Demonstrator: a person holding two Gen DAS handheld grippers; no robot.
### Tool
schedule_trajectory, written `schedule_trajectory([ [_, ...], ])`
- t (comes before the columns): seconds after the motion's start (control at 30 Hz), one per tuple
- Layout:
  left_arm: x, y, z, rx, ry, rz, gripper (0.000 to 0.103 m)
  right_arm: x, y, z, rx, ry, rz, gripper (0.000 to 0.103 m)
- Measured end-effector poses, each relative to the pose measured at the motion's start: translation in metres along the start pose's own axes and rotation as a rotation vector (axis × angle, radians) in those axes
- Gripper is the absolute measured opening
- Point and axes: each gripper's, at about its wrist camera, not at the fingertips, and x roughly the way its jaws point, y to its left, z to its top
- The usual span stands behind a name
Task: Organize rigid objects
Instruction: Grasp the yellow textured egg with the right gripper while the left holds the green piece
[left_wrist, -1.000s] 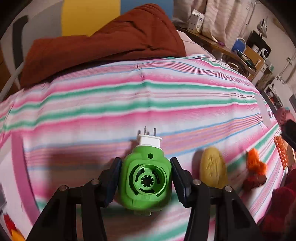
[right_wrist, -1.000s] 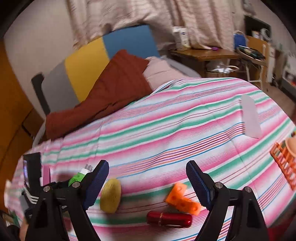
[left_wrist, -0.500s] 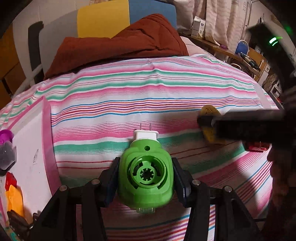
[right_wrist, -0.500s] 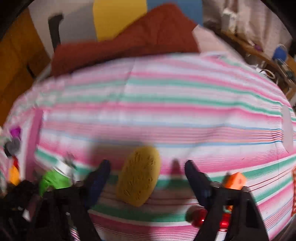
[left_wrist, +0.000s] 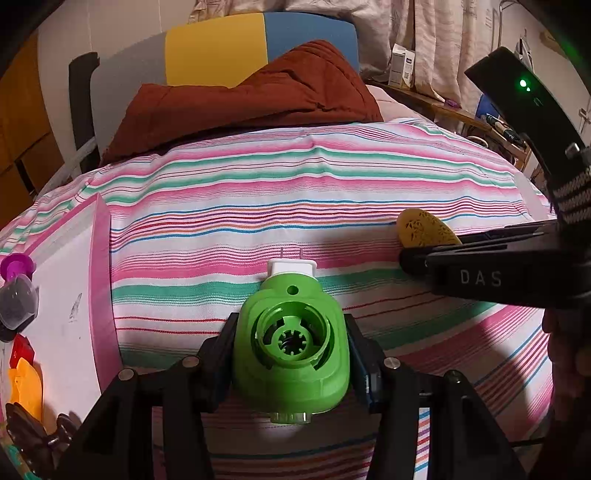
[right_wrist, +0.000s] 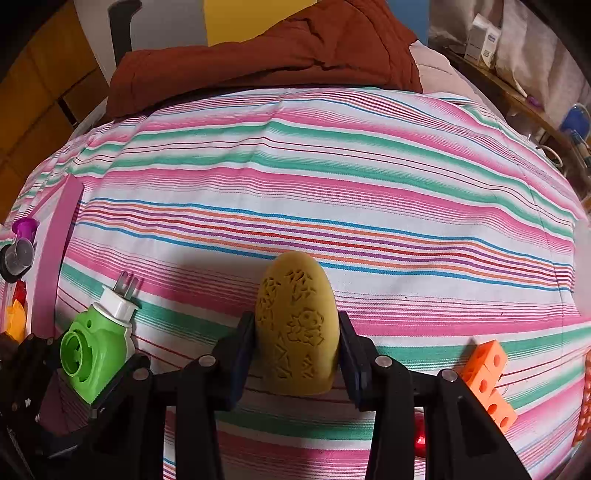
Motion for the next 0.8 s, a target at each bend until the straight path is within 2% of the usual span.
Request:
schedule_trajectory([
  [0.13, 0.001, 0.001, 0.0, -0.006, -0.003, -0.003, 0.053, -0.001, -0.002, 0.001, 0.019, -0.002, 0.023, 0.051],
  [0.27, 0.0, 0.0, 0.001, -0.004, -0.004, 0.0, 0.053, 0.0, -0.001, 0.004, 0.019, -0.002, 0.028, 0.053],
  [0.33, 0.0, -0.001, 0.0, 0.002, -0.006, 0.007, 0.053, -0.001, -0.002, 0.003, 0.028, -0.012, 0.023, 0.052],
  [0.37, 0.0, -0.001, 0.0, 0.003, -0.006, 0.008, 0.053, -0.001, -0.003, 0.003, 0.026, -0.017, 0.008, 0.044],
  [0.53, -0.006, 0.0, 0.0, -0.011, 0.002, -0.008, 0.052, -0.001, 0.006, 0.002, -0.047, -0.041, -0.055, 0.044],
  [0.6, -0.013, 0.001, -0.001, -0.016, -0.006, -0.014, 0.052, -0.001, 0.007, 0.001, -0.066, -0.049, -0.061, 0.044],
  [0.8, -0.063, 0.001, 0.001, 0.003, -0.1, -0.023, 0.052, 0.002, 0.002, 0.001, -0.043, -0.047, -0.031, 0.044],
])
